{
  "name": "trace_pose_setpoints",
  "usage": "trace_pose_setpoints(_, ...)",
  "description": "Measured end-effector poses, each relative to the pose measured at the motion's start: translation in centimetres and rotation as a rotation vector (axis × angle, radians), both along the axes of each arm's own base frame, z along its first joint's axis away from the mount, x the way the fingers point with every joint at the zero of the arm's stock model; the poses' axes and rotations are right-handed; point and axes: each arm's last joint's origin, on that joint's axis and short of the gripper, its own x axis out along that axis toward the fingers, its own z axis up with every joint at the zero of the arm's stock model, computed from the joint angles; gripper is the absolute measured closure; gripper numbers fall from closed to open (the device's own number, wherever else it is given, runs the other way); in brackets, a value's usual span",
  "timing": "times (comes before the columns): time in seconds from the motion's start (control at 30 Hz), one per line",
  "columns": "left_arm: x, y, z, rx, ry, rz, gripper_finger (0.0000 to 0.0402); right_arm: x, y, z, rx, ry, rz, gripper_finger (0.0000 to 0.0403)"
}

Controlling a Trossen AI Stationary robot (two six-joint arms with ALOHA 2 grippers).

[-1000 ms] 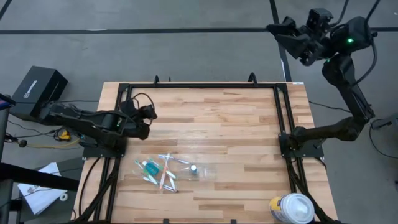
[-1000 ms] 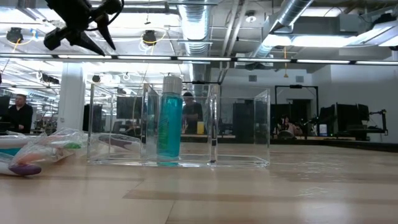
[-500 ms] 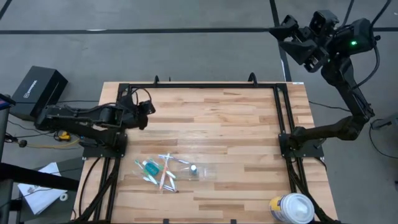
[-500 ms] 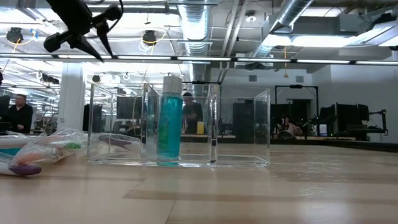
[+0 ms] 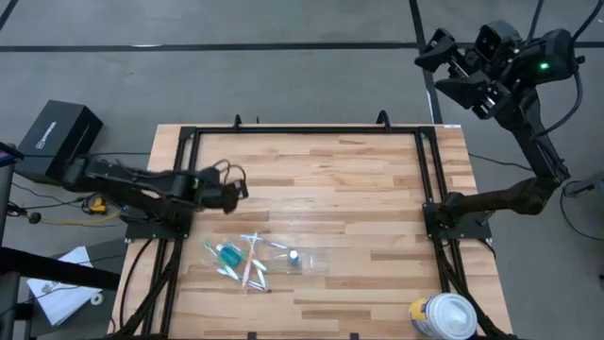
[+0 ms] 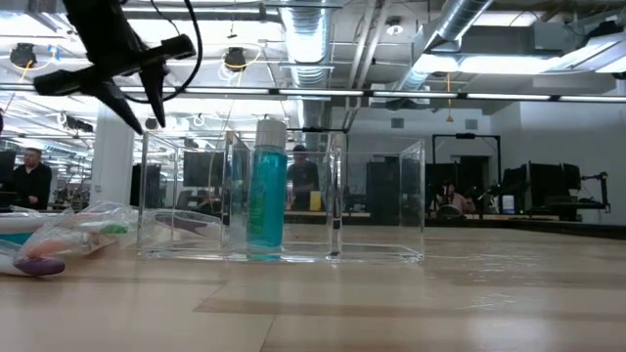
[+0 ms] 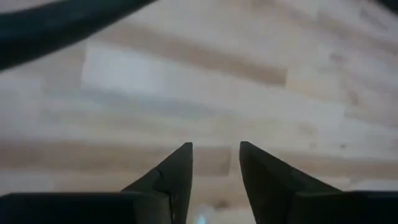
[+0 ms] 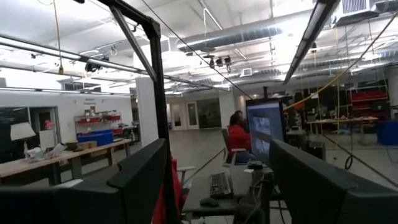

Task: Pick & Place toothbrushing station
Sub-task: Put the blue mouthwash into the transparent organizer

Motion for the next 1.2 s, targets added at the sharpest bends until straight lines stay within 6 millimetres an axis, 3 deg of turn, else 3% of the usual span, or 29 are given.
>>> trace_pose_setpoints(0.23, 0.6, -4.3, -1.7, -0.110, -0.012, 0.040, 0.0219, 0.3, -0.2, -0.2, -0.006, 0.021, 0.021, 0.0129)
trace_pose_setpoints(0.33, 0.8, -5.4, -2.6, -0.200, 0.066, 0.017, 0.0204, 0.6, -0.5, -0.3, -0.007, 0.036, 0.036, 0.0129)
trace_pose_setpoints(0.57, 1.8, -6.1, -4.4, -0.157, 0.131, 0.010, 0.0196, 1.4, -1.2, -0.7, 0.022, 0.061, 0.046, 0.0129)
trace_pose_setpoints(0.83, 1.4, -6.9, -4.1, -0.230, 0.151, -0.049, 0.0215, 2.1, -2.0, -1.0, 0.078, 0.088, 0.061, 0.0129)
trace_pose_setpoints(1.03, 0.0, -7.5, -2.9, -0.184, 0.225, -0.376, 0.0211, 2.2, -2.1, -1.0, 0.088, 0.082, 0.046, 0.0129)
trace_pose_setpoints(1.2, -0.9, -7.4, -2.4, -0.102, 0.374, -0.879, 0.0220, 2.1, -2.1, -0.9, 0.112, 0.063, 0.014, 0.0129)
